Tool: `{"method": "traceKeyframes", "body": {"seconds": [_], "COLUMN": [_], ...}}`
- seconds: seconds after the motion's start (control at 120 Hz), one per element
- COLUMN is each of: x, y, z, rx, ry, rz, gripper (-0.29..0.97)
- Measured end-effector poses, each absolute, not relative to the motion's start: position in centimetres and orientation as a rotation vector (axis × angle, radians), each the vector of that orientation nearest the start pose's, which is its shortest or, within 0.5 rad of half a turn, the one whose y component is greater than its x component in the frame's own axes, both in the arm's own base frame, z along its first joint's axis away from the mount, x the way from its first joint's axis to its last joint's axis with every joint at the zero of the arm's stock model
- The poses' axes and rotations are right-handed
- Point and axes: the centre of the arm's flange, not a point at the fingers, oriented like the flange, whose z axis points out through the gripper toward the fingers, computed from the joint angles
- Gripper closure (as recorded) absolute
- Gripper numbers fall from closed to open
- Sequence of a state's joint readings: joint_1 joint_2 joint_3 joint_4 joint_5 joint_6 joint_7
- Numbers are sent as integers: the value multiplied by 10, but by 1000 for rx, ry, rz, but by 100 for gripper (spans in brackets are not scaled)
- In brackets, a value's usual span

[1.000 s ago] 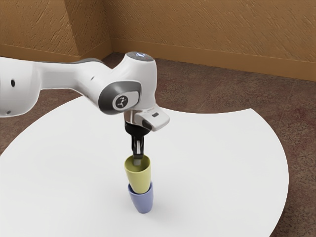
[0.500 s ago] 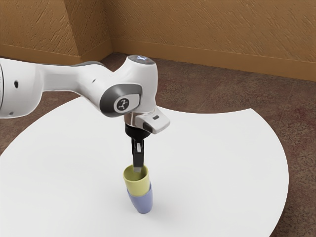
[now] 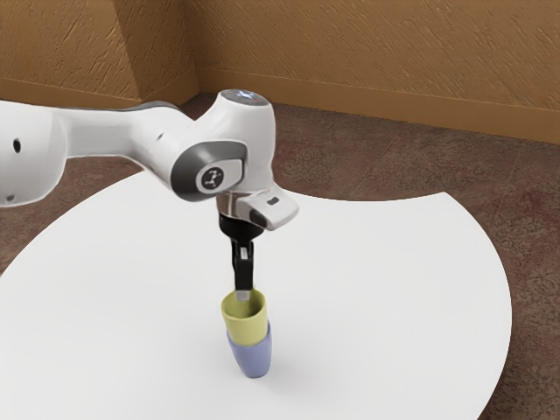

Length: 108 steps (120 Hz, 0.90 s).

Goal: Place the left cup onto the right cup

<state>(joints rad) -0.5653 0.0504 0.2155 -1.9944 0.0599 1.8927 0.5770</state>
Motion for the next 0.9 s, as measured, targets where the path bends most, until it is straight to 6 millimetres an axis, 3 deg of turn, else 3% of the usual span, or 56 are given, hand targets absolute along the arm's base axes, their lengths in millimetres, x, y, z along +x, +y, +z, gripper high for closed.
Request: {"method": "traceKeyframes", "body": {"seconds": [0.333,0.658,0.733,0.9], "x": [514,545,556,575], "y": [-182,-179,-168,-122], "z": [470,531,542,568], "rx": [-2728,-2623,-2618,-2639], "ry": [1433,1455,1430,1346], "rz": [150,61,61,53], "gripper": [0,0,0,0]}}
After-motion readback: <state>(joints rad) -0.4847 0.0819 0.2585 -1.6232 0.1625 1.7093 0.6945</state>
